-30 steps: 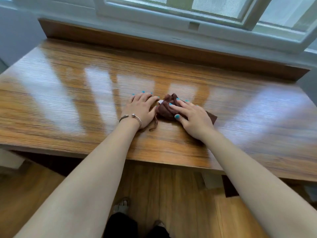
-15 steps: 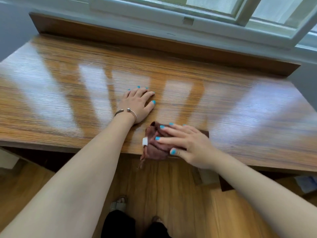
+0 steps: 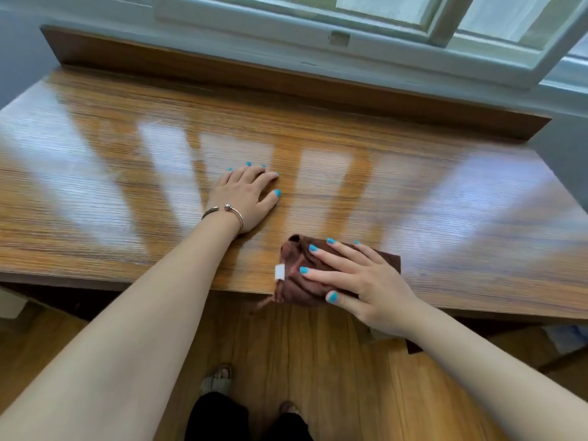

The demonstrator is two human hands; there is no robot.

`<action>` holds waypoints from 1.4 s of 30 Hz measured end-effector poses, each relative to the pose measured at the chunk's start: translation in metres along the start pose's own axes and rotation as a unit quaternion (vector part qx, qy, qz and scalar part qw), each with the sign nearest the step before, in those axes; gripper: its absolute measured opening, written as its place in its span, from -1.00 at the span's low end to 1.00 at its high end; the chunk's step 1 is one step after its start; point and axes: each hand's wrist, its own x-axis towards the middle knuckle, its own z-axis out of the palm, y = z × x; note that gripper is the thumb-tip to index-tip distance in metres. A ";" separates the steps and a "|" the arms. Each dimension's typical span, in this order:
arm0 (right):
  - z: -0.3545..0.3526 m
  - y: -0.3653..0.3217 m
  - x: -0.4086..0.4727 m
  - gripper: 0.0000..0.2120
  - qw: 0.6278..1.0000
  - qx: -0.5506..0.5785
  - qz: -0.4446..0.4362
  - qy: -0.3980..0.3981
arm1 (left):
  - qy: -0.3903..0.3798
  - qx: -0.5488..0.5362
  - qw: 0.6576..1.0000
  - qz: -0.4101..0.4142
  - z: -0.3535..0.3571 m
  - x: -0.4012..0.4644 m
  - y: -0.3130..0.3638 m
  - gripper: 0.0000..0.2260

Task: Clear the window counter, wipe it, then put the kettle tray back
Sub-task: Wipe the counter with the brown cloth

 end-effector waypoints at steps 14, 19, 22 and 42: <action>-0.026 0.094 0.074 -0.59 0.979 0.001 0.202 0.030 | -0.028 0.009 0.999 -0.028 -0.008 0.001 0.007 -0.57; -0.014 0.039 -0.012 -0.57 0.995 0.008 0.104 0.008 | -0.001 0.004 0.997 -0.082 -0.015 0.031 0.040 -0.56; -0.011 0.042 -0.044 -0.61 0.999 0.003 0.047 -0.018 | -0.043 -0.054 0.996 -0.051 -0.006 0.057 0.073 -0.53; -0.041 0.172 0.071 -0.56 0.982 -0.008 0.184 0.031 | 0.043 -0.006 0.999 -0.027 0.038 0.134 0.119 -0.63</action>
